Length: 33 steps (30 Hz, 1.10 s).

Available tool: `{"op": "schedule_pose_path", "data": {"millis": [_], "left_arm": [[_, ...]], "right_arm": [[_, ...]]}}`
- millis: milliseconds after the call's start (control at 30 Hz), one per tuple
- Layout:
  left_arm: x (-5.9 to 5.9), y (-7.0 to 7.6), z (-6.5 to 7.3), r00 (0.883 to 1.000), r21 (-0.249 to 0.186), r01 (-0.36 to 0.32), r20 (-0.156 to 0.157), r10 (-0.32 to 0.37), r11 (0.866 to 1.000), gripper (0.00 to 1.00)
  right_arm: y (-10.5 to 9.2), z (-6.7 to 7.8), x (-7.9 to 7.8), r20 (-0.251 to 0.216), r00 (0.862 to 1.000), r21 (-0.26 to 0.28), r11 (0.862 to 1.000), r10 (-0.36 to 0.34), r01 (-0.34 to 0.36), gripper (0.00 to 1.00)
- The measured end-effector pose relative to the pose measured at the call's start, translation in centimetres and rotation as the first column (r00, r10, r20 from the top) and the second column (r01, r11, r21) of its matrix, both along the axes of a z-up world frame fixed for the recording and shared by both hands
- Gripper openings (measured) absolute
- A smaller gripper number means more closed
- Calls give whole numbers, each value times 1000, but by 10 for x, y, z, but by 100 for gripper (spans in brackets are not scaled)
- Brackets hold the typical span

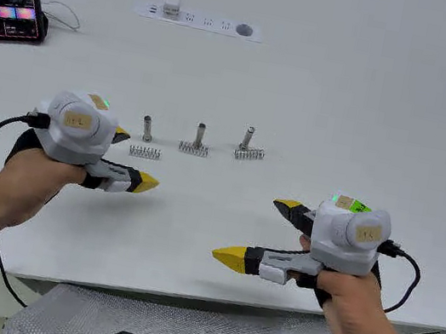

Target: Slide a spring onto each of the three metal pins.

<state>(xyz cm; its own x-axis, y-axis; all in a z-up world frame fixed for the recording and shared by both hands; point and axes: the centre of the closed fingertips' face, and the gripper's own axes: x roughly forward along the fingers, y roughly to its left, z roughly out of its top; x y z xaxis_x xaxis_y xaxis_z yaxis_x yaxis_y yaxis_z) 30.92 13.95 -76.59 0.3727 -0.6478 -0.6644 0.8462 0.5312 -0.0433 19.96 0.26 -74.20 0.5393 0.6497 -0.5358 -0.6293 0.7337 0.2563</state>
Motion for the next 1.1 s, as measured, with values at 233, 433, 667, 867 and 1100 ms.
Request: {"op": "schedule_pose_path", "data": {"millis": [233, 433, 667, 867, 1100], "left_arm": [[10, 0, -8, 1000, 16, -14, -3, 14, 1000, 49], [17, 3, -15, 1000, 37, -21, -9, 21, 999, 42], [20, 5, -21, 1000, 65, -18, -4, 18, 998, 30], [17, 8, -28, 1000, 115, -11, -3, 12, 993, 20], [11, 12, -28, 1000, 159, -2, 18, 0, 987, 11]], "right_arm": [[-7, 4, 0, 6, 1000, 1, 1000, -16, 16, 93], [-10, 4, -1, 3, 1000, -3, 1000, -20, 20, 93], [-8, 5, -1, 0, 1000, -6, 1000, -12, 12, 93], [-9, 9, 1, 8, 1000, -7, 1000, -9, 9, 93], [-10, 8, 1, 8, 1000, -10, 1000, -5, 6, 93]]}}
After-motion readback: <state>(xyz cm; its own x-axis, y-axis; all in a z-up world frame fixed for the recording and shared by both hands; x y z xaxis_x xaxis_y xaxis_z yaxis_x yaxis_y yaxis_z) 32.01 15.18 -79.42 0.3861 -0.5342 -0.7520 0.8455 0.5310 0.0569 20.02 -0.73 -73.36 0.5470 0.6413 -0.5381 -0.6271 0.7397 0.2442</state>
